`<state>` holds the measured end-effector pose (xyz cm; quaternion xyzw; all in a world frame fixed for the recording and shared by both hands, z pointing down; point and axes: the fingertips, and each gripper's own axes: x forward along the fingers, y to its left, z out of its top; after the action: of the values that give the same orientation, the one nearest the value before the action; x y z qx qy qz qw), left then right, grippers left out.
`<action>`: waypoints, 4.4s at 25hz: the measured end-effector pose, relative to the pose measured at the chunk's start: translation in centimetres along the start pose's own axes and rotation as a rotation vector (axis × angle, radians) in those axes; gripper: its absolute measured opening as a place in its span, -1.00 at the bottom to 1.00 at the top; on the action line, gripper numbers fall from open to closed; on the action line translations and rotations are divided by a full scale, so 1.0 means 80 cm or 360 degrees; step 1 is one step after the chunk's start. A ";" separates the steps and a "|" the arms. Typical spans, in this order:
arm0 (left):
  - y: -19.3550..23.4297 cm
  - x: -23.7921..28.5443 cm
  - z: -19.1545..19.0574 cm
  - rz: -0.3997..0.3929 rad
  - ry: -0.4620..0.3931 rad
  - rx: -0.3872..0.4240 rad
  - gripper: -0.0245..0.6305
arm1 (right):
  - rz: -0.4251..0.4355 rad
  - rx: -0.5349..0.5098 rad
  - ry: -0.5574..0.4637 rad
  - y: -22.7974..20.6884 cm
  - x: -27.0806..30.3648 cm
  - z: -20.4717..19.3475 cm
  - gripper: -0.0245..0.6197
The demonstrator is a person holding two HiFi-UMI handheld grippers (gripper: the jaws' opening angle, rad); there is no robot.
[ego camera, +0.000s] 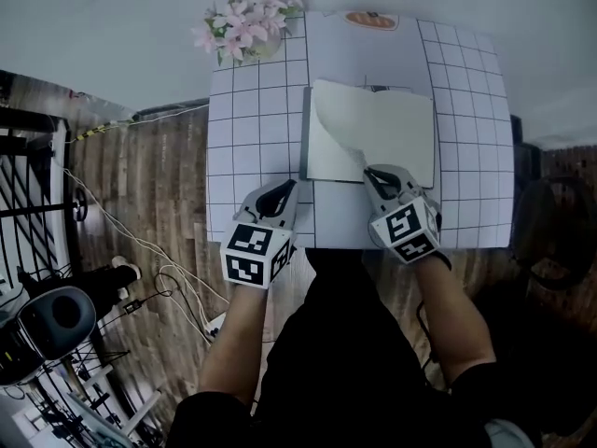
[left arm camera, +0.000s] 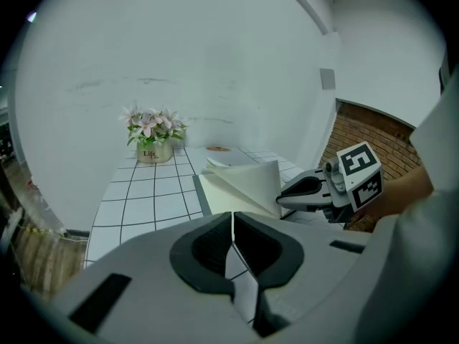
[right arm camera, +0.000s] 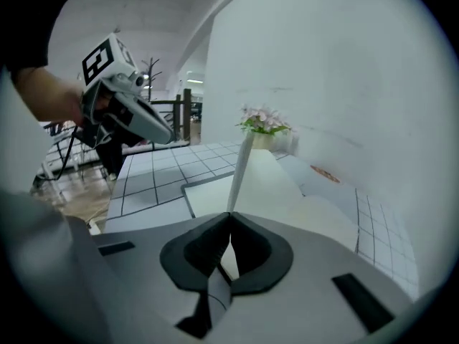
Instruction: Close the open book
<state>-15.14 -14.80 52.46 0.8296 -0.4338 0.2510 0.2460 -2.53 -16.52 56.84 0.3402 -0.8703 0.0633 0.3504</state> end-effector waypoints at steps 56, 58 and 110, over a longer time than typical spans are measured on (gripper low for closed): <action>-0.023 0.029 -0.049 -0.0088 0.0129 -0.0031 -0.87 | 0.0030 -0.0356 0.0179 0.010 0.020 -0.037 -0.47; -0.025 0.033 -0.050 -0.0091 0.0141 -0.0024 -0.87 | -0.0013 -0.0343 0.0154 0.003 0.017 -0.033 -0.55; -0.037 0.122 -0.059 -0.0075 0.0274 -0.0260 -0.54 | 0.0086 -0.0173 0.0211 -0.016 0.029 -0.052 -0.07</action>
<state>-8.75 -16.19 61.57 0.7922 -0.4105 0.2791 0.3550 -0.58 -17.35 61.30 0.2922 -0.8562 0.0478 0.4233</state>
